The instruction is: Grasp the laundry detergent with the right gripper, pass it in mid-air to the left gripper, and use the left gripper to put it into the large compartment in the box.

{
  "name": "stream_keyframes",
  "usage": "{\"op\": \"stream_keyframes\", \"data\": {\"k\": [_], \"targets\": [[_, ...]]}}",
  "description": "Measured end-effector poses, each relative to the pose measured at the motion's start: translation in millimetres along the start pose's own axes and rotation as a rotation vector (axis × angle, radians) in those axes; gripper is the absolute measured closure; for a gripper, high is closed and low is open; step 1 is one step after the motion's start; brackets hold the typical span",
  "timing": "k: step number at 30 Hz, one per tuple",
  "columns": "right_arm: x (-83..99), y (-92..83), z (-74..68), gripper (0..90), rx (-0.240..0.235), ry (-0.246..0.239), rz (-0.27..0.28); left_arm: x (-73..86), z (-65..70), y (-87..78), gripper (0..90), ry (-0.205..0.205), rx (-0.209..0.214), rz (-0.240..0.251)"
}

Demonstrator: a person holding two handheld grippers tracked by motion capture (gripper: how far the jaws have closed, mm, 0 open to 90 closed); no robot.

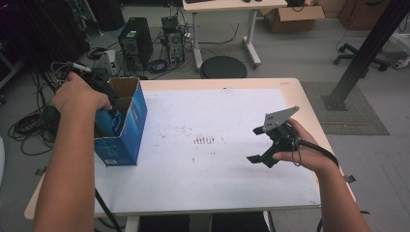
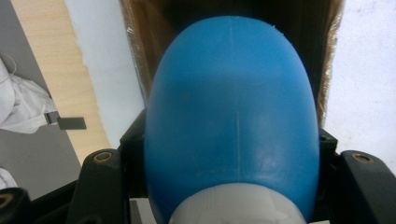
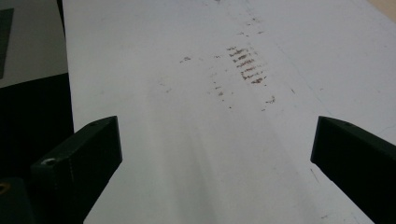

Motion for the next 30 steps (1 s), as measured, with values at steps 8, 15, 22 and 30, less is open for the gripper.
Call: {"op": "stream_keyframes", "data": {"k": [8, 15, 22, 30], "targets": [[-0.3, -1.0, -0.2, 2.0, -0.002, 0.002, 0.012, -1.3, 5.7, 12.4, 38.7, 0.009, -0.002, -0.01], [2.8, -1.4, -0.3, 2.0, -0.001, 0.006, 0.011, -2.0, 9.7, 21.2, 38.7, 0.017, 0.001, -0.021], [4.2, -0.9, 0.0, 2.0, -0.003, 0.008, 0.011, -2.6, 11.0, 30.5, 38.7, 0.019, 0.002, -0.025], [3.2, 0.9, -0.2, 2.0, -0.014, 0.008, 0.026, -3.4, 13.5, 35.4, 38.7, 0.027, -0.006, -0.03]]}}
Point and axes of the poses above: each handheld gripper's, and its own axes: y roughly forward along the jaws, x roughly out of its underside, z roughly to its right, the point moved 9 cm from there along y, roughly forward along the jaws, and after that the axes turned 13 degrees about -x, right-handed, at the moved point
